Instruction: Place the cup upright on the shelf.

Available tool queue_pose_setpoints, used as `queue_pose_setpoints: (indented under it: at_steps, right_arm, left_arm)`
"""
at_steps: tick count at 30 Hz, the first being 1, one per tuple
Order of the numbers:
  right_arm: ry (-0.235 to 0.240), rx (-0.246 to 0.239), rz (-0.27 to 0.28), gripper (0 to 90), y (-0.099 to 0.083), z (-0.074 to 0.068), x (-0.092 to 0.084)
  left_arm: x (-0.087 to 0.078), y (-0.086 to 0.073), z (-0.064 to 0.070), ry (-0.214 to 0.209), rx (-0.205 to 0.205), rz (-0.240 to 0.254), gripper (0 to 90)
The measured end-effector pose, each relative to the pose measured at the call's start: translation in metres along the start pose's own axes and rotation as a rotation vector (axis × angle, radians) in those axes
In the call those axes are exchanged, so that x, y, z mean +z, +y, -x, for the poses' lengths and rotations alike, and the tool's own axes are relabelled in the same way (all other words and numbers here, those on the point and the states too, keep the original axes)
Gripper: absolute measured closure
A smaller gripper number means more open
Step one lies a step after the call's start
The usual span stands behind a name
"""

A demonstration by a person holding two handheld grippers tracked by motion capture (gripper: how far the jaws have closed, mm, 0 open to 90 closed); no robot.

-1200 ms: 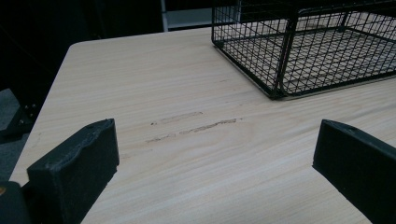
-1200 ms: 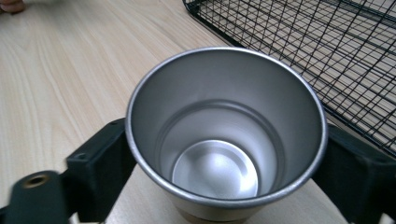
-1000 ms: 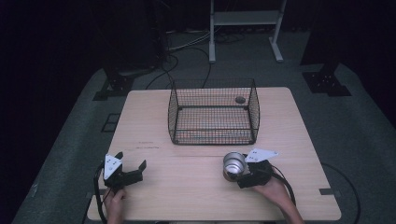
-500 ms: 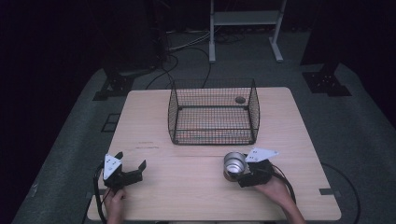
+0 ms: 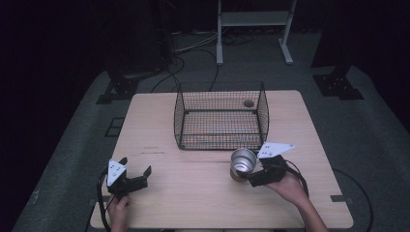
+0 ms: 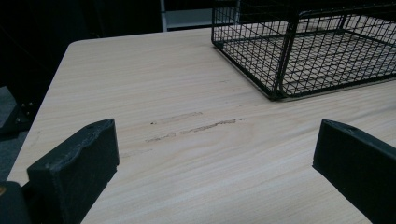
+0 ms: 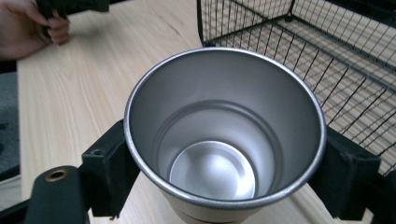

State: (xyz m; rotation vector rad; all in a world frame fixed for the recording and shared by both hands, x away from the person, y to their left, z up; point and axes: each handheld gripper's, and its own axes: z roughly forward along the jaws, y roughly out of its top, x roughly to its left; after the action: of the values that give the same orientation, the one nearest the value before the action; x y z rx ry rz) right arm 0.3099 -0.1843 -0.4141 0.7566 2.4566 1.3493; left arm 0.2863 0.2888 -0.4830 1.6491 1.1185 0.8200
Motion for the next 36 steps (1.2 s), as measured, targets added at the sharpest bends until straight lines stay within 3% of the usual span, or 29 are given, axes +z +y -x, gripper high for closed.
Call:
queue_pose_setpoints:
  at_steps: [6,13,19,36]
  right_arm:
    - [0.036,0.030,0.035,18.0,0.018,0.011,-0.008]
    - [0.035,0.027,0.057,18.0,0.036,0.018,-0.018]
    - [0.032,0.017,0.035,18.0,0.047,0.021,-0.017]
    - [0.039,0.015,0.041,18.0,0.076,0.035,-0.013]
  left_arm:
    - [0.000,0.000,0.000,-0.001,0.000,0.001,0.0]
    - [0.000,0.000,0.000,-0.002,-0.001,0.001,0.0]
    - [0.000,0.000,0.000,-0.001,-0.003,0.003,0.0]
    - [0.000,0.000,0.000,-0.001,0.001,0.003,0.0]
